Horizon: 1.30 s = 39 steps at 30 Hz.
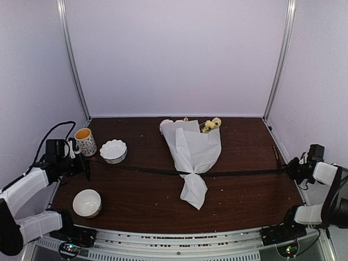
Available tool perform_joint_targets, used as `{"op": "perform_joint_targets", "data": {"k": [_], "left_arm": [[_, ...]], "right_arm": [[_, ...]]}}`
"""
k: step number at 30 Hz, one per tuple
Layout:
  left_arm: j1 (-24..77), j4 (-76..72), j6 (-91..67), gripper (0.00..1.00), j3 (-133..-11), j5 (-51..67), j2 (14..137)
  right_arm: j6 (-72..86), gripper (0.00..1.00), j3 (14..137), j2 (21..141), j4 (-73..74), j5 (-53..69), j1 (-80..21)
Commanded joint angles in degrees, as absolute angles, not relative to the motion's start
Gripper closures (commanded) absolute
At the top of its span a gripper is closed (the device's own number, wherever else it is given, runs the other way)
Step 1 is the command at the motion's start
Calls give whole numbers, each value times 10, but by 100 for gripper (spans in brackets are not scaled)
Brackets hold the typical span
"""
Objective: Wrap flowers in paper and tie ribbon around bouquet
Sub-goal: Tie the ribbon around the folded bouquet, then cross the half-tied ribbon over the folded bouquet.
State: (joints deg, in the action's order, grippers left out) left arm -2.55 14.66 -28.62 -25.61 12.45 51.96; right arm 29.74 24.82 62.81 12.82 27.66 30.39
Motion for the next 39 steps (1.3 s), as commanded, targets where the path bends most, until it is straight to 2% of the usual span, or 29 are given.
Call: {"op": "perform_joint_targets", "data": {"k": [1, 6, 11, 13, 14, 16, 19, 22, 23, 25, 26, 27, 30, 34, 39], "left_arm": [[104, 81, -238, 100, -314, -18, 451], [287, 27, -141, 100, -402, 22, 500], [439, 32, -10, 100, -523, 48, 571], [468, 5, 14, 100, -541, 62, 562], [475, -19, 21, 100, -552, 98, 550], [479, -16, 27, 100, -560, 116, 544], [500, 6, 35, 100, -579, 112, 535], [547, 62, 69, 100, -614, 80, 531], [558, 76, 76, 100, -620, 64, 534], [563, 88, 78, 100, -626, 69, 544], [564, 88, 78, 100, -626, 75, 550], [565, 88, 80, 100, -629, 81, 557], [568, 88, 84, 100, -649, 91, 573], [571, 80, 104, 100, -667, 92, 583], [574, 89, 137, 100, -675, 81, 582]], "right_arm": [[295, 100, 284, 556, 146, 112, 100], [355, 100, 307, 545, 167, 75, -108], [332, 100, 450, 564, 307, 39, -256], [304, 100, 511, 532, 349, 21, -276], [266, 100, 592, 500, 395, 40, -280], [236, 100, 635, 491, 432, 78, -280], [215, 100, 655, 492, 492, 87, -280], [233, 100, 628, 500, 584, 17, -258], [239, 93, 602, 500, 600, 9, -230], [227, 28, 547, 504, 607, 45, -156], [218, 4, 534, 510, 610, 61, -127], [212, 1, 536, 517, 616, 54, -117], [208, 0, 589, 520, 584, 28, -159], [138, 0, 616, 551, 410, 152, -330], [6, 0, 633, 637, 200, 289, -432]]}}
